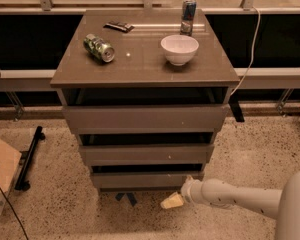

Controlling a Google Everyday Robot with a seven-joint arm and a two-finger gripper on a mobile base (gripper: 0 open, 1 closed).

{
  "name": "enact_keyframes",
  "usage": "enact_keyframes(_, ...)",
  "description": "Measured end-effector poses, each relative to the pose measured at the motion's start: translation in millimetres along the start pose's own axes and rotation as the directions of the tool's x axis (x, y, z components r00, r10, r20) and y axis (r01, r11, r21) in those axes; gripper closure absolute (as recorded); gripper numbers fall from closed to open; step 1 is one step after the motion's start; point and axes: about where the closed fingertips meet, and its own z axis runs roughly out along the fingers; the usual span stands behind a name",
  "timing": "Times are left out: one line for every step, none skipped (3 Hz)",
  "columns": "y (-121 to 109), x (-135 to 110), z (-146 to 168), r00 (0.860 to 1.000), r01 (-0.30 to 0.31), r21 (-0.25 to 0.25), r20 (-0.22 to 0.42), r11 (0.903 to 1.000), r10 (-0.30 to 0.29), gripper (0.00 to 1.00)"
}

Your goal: Open bottom drawer

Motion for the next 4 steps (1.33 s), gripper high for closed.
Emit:
enact_keyframes(-16.6,8.2,25.6,0.999,-0.037,0.014,0.024,0.9992,0.037,0.00)
enact_keyframes(-35.6,7.4,41.6,0.998,-0.051,0.027,0.044,0.9984,0.049,0.00)
enact_keyframes(-53.4,6.5,60.0,0.998,-0.046,0.018,0.047,0.9988,0.045,0.00)
enact_keyframes(-74.2,5.4,81.7,0.998,-0.045,-0.001,0.049,0.9990,0.045,0.00)
